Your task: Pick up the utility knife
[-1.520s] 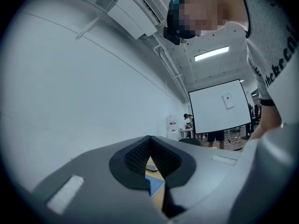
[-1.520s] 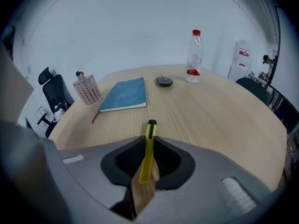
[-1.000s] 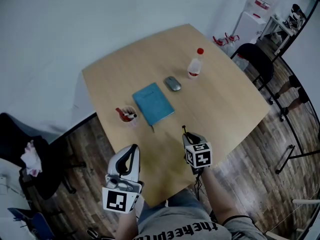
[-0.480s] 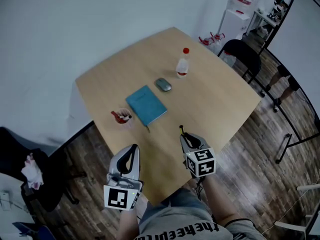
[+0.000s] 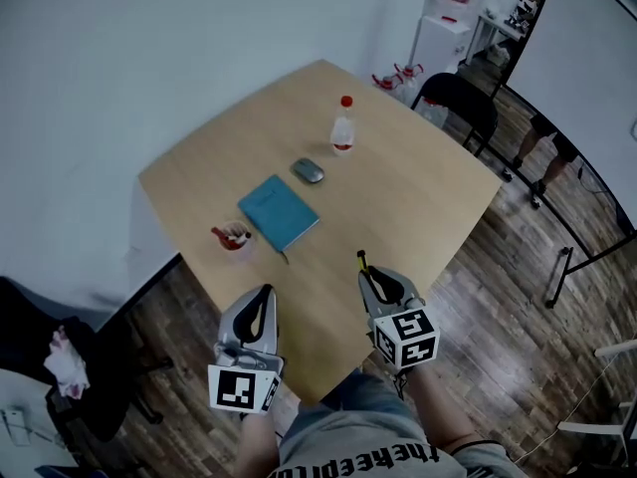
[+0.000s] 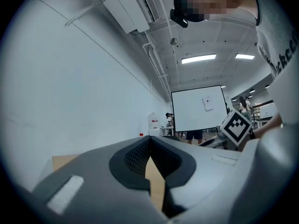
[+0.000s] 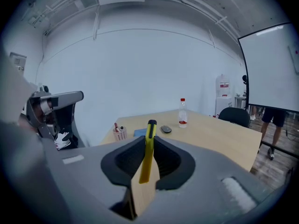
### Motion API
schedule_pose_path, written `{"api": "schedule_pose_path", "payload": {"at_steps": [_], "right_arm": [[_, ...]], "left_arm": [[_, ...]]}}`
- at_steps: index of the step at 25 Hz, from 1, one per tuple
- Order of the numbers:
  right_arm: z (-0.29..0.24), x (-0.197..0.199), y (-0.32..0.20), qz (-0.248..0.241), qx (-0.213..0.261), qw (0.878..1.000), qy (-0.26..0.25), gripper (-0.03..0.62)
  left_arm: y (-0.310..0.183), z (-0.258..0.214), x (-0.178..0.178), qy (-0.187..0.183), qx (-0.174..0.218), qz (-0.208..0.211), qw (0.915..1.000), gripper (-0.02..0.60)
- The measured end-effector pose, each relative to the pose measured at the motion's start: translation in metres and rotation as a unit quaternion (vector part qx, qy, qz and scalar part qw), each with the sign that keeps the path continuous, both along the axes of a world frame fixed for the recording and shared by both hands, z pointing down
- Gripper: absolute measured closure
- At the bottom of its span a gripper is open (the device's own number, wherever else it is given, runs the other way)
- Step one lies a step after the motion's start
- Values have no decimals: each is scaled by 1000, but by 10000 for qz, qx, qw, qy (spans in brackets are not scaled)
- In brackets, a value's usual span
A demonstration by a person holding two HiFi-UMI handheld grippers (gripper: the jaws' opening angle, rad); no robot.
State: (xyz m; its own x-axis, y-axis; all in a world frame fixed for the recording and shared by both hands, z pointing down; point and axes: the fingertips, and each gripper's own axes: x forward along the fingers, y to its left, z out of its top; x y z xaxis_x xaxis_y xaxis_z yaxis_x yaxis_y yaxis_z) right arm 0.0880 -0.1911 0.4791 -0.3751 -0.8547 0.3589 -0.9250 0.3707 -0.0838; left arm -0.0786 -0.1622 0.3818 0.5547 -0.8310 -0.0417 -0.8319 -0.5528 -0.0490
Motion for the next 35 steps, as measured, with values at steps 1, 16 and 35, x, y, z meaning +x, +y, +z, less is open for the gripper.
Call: {"api": "schedule_pose_path", "payload": {"at_steps": [1,16,35], "right_arm": [[-3,1,4,11,48,10000,-19,536],[-50,6,37,-52,948,9955,-52,536],[-98,10,69,135,1919,9813,121,534]], "left_arm": [[1,1,2,-17,-10,18,10000,583],[10,-4,19,21,26,324,9995,583],[22,-12,28,58,82,584,9982,582]]}}
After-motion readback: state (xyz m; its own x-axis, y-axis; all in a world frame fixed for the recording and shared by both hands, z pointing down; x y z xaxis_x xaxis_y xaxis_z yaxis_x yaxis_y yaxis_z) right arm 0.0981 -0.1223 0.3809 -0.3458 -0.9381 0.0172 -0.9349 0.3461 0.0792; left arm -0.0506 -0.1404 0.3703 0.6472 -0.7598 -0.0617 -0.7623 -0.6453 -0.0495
